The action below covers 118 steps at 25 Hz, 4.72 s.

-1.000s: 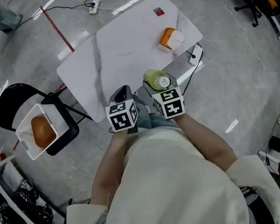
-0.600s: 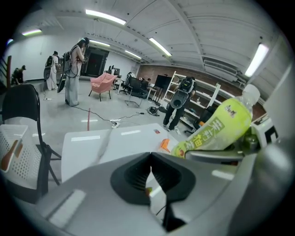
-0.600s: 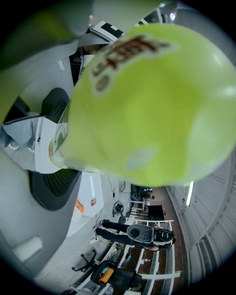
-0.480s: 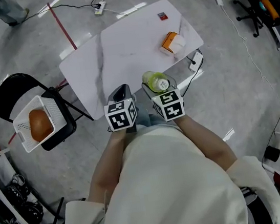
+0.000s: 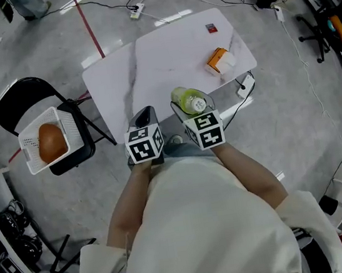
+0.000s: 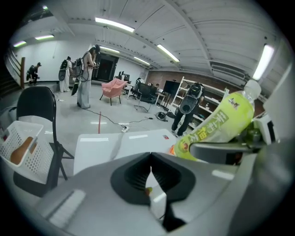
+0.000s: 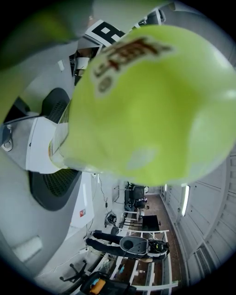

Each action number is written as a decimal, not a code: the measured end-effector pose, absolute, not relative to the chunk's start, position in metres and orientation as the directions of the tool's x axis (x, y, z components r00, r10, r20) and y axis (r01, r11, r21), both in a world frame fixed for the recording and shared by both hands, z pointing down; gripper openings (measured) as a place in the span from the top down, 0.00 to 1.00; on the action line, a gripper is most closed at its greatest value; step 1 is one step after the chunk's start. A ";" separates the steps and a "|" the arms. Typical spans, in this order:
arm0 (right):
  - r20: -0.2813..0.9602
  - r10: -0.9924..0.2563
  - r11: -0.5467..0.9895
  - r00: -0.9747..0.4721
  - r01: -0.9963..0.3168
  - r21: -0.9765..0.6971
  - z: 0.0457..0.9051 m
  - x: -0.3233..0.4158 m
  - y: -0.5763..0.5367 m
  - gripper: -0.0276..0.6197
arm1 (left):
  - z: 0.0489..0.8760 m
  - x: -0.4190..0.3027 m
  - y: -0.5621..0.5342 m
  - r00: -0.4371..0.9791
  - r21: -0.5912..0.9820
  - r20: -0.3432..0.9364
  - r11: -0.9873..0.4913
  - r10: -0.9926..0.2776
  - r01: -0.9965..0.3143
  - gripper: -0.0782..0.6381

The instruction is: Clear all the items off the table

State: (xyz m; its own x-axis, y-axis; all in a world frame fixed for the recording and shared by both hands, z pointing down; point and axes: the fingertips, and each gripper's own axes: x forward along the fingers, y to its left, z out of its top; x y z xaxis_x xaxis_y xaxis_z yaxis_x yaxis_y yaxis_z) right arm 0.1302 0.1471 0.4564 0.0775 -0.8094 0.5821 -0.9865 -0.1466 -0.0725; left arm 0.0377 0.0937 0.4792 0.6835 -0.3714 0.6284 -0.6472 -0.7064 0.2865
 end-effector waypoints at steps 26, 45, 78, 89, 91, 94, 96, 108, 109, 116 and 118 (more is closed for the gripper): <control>0.597 -0.787 0.123 -0.155 -0.988 -0.094 0.444 -0.063 -0.016 0.51 | 0.464 -0.174 -0.052 0.554 0.272 0.631 -0.514 -0.543 -0.813 0.88; 0.635 -0.682 0.397 -0.362 -0.913 -0.095 0.462 -0.200 -0.106 0.51 | 0.484 -0.309 -0.123 0.390 0.289 0.651 -0.263 -0.652 -0.921 0.88; 0.711 -0.417 0.686 -0.567 -0.709 -0.163 0.562 -0.420 -0.216 0.51 | 0.571 -0.499 -0.171 0.137 0.278 0.740 0.114 -0.659 -0.954 0.88; 0.759 -0.347 0.707 -0.551 -0.685 -0.174 0.623 -0.455 -0.238 0.51 | 0.608 -0.531 -0.192 0.097 0.283 0.754 0.188 -0.649 -0.940 0.88; 0.766 -0.335 0.710 -0.549 -0.681 -0.177 0.635 -0.461 -0.241 0.51 | 0.615 -0.534 -0.196 0.095 0.287 0.755 0.198 -0.648 -0.937 0.88; 0.775 -0.318 0.718 -0.545 -0.672 -0.178 0.652 -0.470 -0.244 0.51 | 0.623 -0.538 -0.202 0.096 0.294 0.762 0.210 -0.641 -0.932 0.88; 0.783 -0.309 0.723 -0.539 -0.668 -0.175 0.662 -0.475 -0.247 0.51 | 0.629 -0.542 -0.205 0.098 0.300 0.767 0.220 -0.634 -0.928 0.88; 0.825 -0.261 0.733 -0.501 -0.660 -0.168 0.721 -0.495 -0.252 0.50 | 0.633 -0.553 -0.219 0.095 0.309 0.769 0.237 -0.632 -0.921 0.88; 0.827 -0.260 0.733 -0.499 -0.660 -0.167 0.723 -0.495 -0.253 0.50 | 0.632 -0.554 -0.220 0.094 0.308 0.768 0.238 -0.634 -0.921 0.88; 0.824 -0.221 0.728 -0.522 -0.650 -0.217 0.731 -0.499 -0.252 0.48 | 0.634 -0.555 -0.220 0.090 0.310 0.766 0.244 -0.636 -0.919 0.88; 0.809 -0.217 0.734 -0.546 -0.638 -0.233 0.728 -0.501 -0.252 0.47 | 0.634 -0.555 -0.220 0.089 0.307 0.769 0.243 -0.634 -0.920 0.88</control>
State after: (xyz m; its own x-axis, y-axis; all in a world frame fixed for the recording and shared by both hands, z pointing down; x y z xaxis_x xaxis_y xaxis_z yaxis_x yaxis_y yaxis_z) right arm -0.5013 -0.2521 0.7281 -0.5457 -0.2172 0.8093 -0.6381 0.7337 -0.2334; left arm -0.5550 -0.2199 0.6336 0.0889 -0.6335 0.7686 -0.9202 0.2430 0.3068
